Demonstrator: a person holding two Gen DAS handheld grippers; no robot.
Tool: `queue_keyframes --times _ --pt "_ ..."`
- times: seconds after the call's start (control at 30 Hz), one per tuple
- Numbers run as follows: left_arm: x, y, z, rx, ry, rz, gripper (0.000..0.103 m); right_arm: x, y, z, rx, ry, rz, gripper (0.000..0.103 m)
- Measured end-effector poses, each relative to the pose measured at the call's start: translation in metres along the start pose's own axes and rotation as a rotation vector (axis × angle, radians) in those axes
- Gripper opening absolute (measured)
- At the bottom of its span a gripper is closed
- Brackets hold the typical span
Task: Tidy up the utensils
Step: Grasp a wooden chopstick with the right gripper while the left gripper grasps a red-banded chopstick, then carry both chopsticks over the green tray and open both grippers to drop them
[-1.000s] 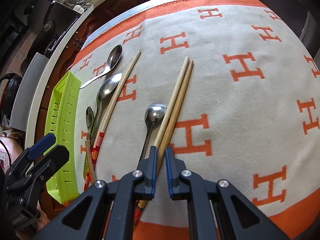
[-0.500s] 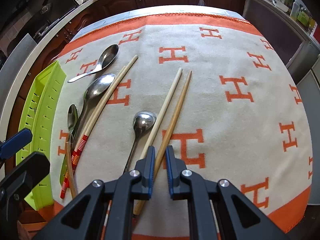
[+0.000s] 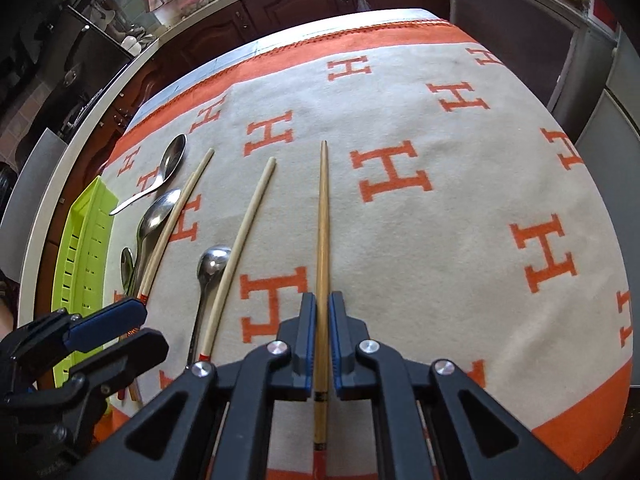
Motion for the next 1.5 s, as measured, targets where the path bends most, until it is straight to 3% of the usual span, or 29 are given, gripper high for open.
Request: queue_keyframes --times 0.2,0.53,0.77,0.83,0.93,1.13,1.37,1.5 --pt "0.019 0.0 0.004 -0.021 -0.04 -0.012 0.017 -0.005 0.01 0.004 0.041 0.004 -0.04 0.006" --pt "0.043 -0.006 0.015 0.02 -0.105 -0.132 0.015 -0.006 0.012 0.006 0.065 0.004 -0.094 0.006" --pt "0.045 0.007 0.018 0.152 -0.041 -0.238 0.015 -0.006 0.013 0.006 0.062 0.006 -0.102 0.007" --pt "0.045 0.01 0.018 0.16 -0.037 -0.238 0.007 -0.005 0.013 0.006 0.067 0.005 -0.105 0.007" --pt "0.045 0.01 0.017 0.153 -0.03 -0.243 0.004 -0.005 0.013 0.006 0.073 0.009 -0.107 0.007" --pt "0.044 0.007 0.017 0.123 -0.027 -0.23 0.003 -0.006 0.008 0.008 0.02 0.014 -0.093 0.008" --pt "0.036 -0.003 0.017 0.073 -0.029 -0.22 0.003 -0.007 -0.002 0.01 -0.06 0.023 -0.074 0.021" --pt "0.024 -0.012 0.011 0.046 -0.007 -0.224 0.003 -0.007 -0.007 0.012 -0.133 0.042 -0.034 0.021"
Point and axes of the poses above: each gripper's, at about its wrist camera, not at the fingertips, and x roughly the way its jaws point, y to its right, z to its underside, the point moved 10 cm from there along x, roughly the way its jaws point, and after that the axes turned 14 degrees about y, right-handed, at the moved point
